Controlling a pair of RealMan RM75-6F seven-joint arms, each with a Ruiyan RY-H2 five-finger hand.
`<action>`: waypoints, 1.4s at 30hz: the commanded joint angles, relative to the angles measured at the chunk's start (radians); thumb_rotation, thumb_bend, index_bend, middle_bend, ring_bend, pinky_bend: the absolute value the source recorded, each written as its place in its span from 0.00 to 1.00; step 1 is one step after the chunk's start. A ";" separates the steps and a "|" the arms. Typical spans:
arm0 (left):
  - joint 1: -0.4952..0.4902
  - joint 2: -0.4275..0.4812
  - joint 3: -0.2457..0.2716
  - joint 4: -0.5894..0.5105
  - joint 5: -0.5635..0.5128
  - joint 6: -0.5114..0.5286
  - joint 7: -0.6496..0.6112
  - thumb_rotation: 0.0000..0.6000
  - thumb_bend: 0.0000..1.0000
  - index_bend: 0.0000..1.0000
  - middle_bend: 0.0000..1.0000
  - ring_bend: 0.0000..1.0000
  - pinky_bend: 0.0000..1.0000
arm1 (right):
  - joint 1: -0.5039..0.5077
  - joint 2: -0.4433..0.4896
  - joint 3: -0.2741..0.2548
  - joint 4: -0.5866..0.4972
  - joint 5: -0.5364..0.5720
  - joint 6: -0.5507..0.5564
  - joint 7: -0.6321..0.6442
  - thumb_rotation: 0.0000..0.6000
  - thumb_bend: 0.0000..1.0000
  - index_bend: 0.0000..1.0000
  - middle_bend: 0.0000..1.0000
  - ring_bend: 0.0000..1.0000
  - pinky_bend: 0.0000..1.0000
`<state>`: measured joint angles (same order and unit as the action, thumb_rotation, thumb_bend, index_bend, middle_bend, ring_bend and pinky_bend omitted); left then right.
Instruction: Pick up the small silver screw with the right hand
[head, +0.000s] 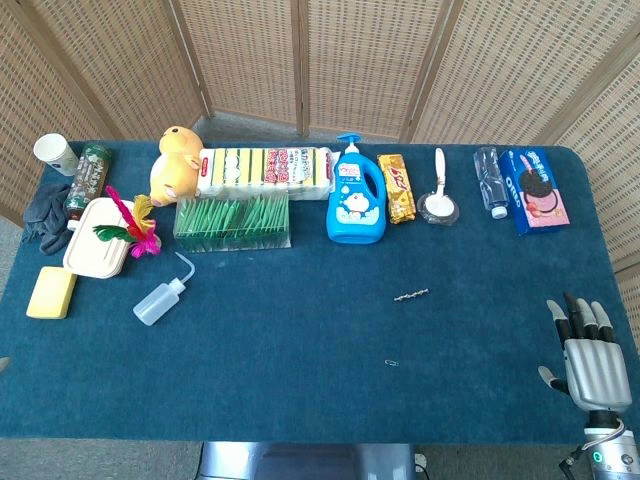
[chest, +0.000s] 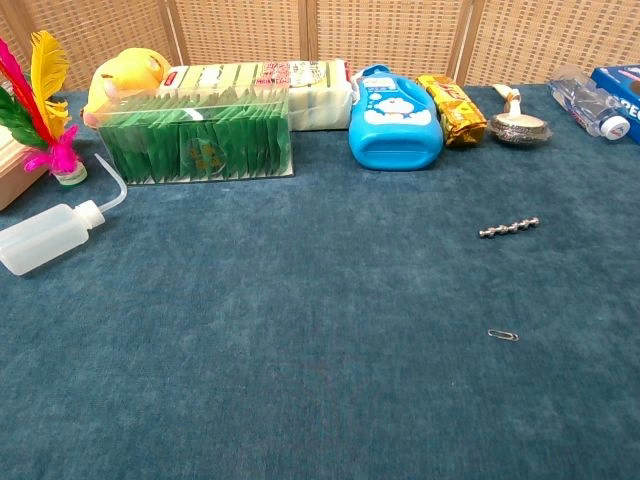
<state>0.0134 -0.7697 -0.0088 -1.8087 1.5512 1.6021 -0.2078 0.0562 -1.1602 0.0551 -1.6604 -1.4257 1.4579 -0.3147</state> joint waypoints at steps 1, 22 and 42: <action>0.000 0.000 0.000 -0.002 0.002 0.001 0.006 1.00 0.02 0.00 0.00 0.00 0.00 | 0.000 0.000 -0.001 -0.001 -0.002 0.000 0.000 1.00 0.00 0.00 0.00 0.00 0.00; 0.005 0.012 0.001 -0.030 0.016 0.009 0.003 1.00 0.03 0.00 0.00 0.00 0.00 | 0.119 -0.024 -0.001 -0.002 -0.067 -0.166 0.127 1.00 0.13 0.18 0.00 0.00 0.00; 0.001 -0.004 0.005 -0.047 0.010 -0.013 0.073 1.00 0.03 0.00 0.00 0.00 0.00 | 0.363 -0.109 0.101 0.020 0.061 -0.448 0.073 1.00 0.37 0.34 0.00 0.00 0.00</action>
<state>0.0151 -0.7733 -0.0038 -1.8556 1.5613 1.5901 -0.1360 0.3944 -1.2475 0.1465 -1.6633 -1.3865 1.0442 -0.2360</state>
